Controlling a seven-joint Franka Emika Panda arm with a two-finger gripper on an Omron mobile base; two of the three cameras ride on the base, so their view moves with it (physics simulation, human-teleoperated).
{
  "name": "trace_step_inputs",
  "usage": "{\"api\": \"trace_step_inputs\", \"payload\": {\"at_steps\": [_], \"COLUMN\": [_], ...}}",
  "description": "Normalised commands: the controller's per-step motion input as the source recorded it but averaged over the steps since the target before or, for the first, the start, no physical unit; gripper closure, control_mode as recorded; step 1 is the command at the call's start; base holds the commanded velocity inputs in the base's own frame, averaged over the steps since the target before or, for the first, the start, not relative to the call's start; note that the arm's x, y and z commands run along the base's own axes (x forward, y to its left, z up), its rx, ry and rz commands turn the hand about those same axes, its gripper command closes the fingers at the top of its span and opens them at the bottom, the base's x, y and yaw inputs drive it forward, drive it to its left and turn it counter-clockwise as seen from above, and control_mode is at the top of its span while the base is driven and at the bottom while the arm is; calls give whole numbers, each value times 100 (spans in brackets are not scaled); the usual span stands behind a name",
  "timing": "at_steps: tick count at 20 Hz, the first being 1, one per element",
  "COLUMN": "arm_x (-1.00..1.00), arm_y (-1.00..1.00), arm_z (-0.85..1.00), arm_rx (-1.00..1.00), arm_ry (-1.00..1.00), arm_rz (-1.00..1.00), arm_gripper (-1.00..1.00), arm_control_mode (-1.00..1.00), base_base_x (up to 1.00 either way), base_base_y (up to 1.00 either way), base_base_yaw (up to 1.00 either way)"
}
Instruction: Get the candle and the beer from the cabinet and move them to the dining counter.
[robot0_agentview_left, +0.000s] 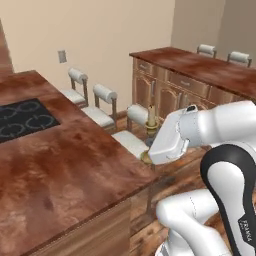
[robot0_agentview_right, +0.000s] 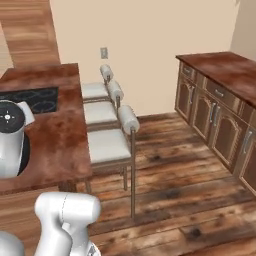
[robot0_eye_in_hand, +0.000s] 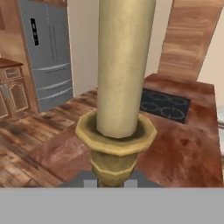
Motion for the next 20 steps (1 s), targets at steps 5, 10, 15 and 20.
{"api": "trace_step_inputs", "payload": {"at_steps": [5, 10, 15, 20], "arm_x": [0, 0, 0, 0], "arm_y": [0, 0, 0, 0], "arm_z": [0, 0, 0, 0], "arm_rx": [0, 0, 0, 0], "arm_ry": [0, 0, 0, 0], "arm_rz": [0, 0, 0, 0], "arm_gripper": [100, 100, 100, 100], "arm_control_mode": [100, 100, 100, 100], "base_base_x": [65, 47, 61, 55], "base_base_y": [-34, -23, -13, -6], "base_base_yaw": [47, 48, 44, 25]}}
